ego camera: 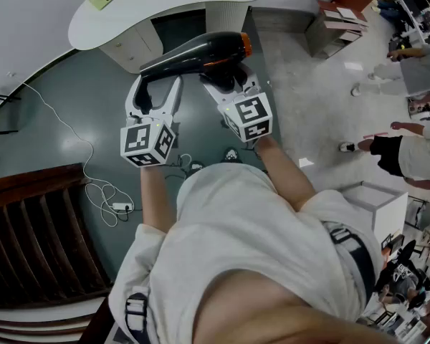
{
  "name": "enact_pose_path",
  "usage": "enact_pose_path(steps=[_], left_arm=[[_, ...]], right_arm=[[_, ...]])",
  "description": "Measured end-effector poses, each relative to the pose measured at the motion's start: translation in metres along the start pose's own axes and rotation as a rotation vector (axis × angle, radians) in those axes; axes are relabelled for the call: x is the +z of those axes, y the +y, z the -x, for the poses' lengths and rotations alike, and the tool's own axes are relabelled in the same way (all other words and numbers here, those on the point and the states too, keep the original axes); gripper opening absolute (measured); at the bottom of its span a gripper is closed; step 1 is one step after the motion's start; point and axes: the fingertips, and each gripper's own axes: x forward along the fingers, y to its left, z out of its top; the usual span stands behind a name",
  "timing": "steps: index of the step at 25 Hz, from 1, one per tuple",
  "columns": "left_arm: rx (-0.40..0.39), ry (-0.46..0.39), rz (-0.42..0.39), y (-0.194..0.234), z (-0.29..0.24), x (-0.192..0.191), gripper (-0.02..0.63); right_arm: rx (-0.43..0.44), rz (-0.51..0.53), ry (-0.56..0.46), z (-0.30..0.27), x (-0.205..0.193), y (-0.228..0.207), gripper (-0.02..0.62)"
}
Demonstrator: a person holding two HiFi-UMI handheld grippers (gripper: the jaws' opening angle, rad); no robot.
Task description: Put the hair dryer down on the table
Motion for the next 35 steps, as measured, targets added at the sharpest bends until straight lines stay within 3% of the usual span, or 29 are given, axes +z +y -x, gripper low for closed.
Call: enact_pose_path(steps=[14, 21, 35], left_arm=[[-0.012, 0.036, 0.011, 0.029, 0.021, -0.008, 0.367], [-0.045, 0.036, 0.015, 0.076, 0.055, -0.017, 0.367], [-0.064, 0.052, -0.001, 0.110, 0.003, -0.021, 0.367]], right_arm=[[-0.012, -0.024, 0.035, -0.012, -0.007, 0.035, 0.290], [-0.037, -0.025, 0.033, -0.032, -0.011, 0.090, 0.290], [-0.057, -0.047, 0.040, -0.087, -0.019, 0.064, 0.288]])
